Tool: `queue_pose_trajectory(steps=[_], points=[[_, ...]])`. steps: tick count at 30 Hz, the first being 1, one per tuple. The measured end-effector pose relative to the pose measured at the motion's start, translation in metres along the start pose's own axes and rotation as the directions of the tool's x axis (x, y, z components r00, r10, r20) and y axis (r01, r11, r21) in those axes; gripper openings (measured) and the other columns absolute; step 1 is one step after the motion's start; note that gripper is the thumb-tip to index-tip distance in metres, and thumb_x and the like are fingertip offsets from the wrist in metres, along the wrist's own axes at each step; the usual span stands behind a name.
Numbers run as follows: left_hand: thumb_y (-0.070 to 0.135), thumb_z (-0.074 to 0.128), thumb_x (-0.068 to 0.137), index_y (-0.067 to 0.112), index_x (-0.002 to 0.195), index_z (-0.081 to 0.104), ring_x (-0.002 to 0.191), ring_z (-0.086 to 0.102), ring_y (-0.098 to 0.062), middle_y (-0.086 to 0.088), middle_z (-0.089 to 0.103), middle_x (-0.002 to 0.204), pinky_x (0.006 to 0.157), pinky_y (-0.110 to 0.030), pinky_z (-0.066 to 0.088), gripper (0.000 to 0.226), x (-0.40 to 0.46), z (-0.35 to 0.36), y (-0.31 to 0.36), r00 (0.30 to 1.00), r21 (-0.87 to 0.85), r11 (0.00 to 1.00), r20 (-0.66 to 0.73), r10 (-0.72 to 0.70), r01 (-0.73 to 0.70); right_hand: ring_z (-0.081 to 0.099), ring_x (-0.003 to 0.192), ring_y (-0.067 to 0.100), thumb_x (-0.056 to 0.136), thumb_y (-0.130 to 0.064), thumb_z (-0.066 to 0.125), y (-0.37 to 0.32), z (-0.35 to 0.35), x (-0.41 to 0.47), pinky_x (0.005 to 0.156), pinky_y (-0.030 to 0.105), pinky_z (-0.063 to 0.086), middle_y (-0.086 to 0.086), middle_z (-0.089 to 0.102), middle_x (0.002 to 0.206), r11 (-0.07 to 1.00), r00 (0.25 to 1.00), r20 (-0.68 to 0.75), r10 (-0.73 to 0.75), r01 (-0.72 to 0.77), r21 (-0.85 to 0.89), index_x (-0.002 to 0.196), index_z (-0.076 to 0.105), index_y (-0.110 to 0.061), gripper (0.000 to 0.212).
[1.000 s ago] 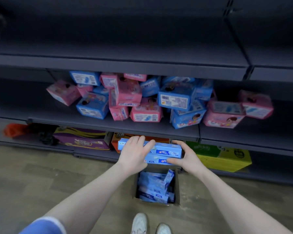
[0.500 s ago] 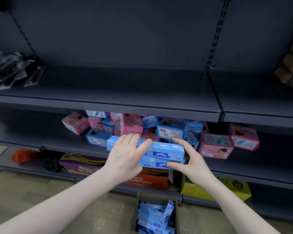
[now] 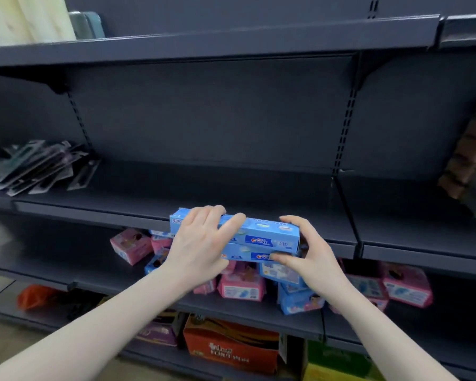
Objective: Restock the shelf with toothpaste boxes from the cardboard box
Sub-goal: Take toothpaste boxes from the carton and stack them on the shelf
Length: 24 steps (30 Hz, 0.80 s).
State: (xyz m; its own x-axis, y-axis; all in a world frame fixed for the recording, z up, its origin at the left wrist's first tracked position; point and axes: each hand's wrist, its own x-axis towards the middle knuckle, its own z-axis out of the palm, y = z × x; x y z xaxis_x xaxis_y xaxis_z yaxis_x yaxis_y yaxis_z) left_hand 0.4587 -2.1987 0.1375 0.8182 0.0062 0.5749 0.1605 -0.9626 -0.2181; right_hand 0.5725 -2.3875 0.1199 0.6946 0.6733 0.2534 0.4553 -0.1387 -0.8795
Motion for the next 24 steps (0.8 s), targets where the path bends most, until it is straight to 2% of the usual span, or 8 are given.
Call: queue_pose_trajectory(steps=[4,8,11,15,19,24], points=[[0.014,0.069,0.045,0.017,0.115,0.049,0.078,0.052,-0.028,-0.009,0.055,0.092,0.076,-0.033,0.03,0.072,0.017,0.008,-0.008,1.0,-0.007,1.0,0.005,0.0,0.0,0.051,0.097,-0.01,0.076,-0.017,0.075,-0.001,-0.005,0.017,0.08,0.008,0.043,-0.026,0.055,0.107,1.0,1.0,-0.011,0.004,-0.004,-0.025,0.118,0.045,-0.04,0.057],[0.016,0.072,0.046,0.017,0.115,0.051,0.079,0.053,-0.028,-0.008,0.055,0.093,0.078,-0.032,0.03,0.072,0.036,0.026,-0.017,1.0,-0.035,0.999,-0.002,0.013,-0.013,0.049,0.094,-0.016,0.078,-0.02,0.074,0.001,-0.009,0.034,0.07,-0.002,0.038,-0.028,0.054,0.107,0.999,0.999,-0.041,0.017,-0.018,-0.042,0.121,0.043,-0.042,0.058],[0.016,0.072,0.046,0.018,0.114,0.052,0.079,0.053,-0.028,-0.006,0.055,0.092,0.077,-0.033,0.034,0.071,0.051,0.039,-0.025,0.999,-0.079,0.996,0.0,0.036,-0.035,0.049,0.097,-0.016,0.078,-0.023,0.073,0.004,-0.011,0.047,0.071,-0.002,0.039,-0.03,0.053,0.108,0.998,0.997,-0.068,0.041,-0.044,-0.045,0.126,0.042,-0.041,0.059],[0.015,0.07,0.045,0.018,0.112,0.051,0.078,0.053,-0.027,-0.006,0.055,0.092,0.074,-0.035,0.039,0.069,0.069,0.054,-0.041,0.997,-0.128,0.989,-0.002,0.076,-0.076,0.052,0.099,-0.013,0.078,-0.025,0.073,0.006,-0.006,0.065,0.08,0.008,0.042,-0.026,0.057,0.109,0.997,0.99,-0.122,0.066,-0.071,-0.03,0.126,0.041,-0.046,0.061],[0.018,0.072,0.043,0.017,0.111,0.054,0.077,0.056,-0.028,-0.005,0.057,0.089,0.075,-0.035,0.044,0.07,0.085,0.066,-0.06,0.995,-0.172,0.98,-0.004,0.096,-0.096,0.057,0.102,-0.002,0.079,-0.024,0.072,0.006,0.002,0.081,0.086,0.019,0.048,-0.015,0.062,0.108,0.999,0.979,-0.197,0.051,-0.054,-0.009,0.125,0.043,-0.046,0.059],[0.022,0.075,0.04,0.016,0.111,0.059,0.071,0.057,-0.028,-0.004,0.059,0.086,0.069,-0.035,0.046,0.073,0.096,0.078,-0.086,0.994,-0.22,0.971,0.035,0.108,-0.098,0.058,0.089,-0.003,0.08,-0.023,0.071,0.003,0.018,0.102,0.074,0.008,0.046,-0.015,0.064,0.101,0.998,0.968,-0.246,0.051,-0.06,-0.026,0.114,0.05,-0.041,0.044]])
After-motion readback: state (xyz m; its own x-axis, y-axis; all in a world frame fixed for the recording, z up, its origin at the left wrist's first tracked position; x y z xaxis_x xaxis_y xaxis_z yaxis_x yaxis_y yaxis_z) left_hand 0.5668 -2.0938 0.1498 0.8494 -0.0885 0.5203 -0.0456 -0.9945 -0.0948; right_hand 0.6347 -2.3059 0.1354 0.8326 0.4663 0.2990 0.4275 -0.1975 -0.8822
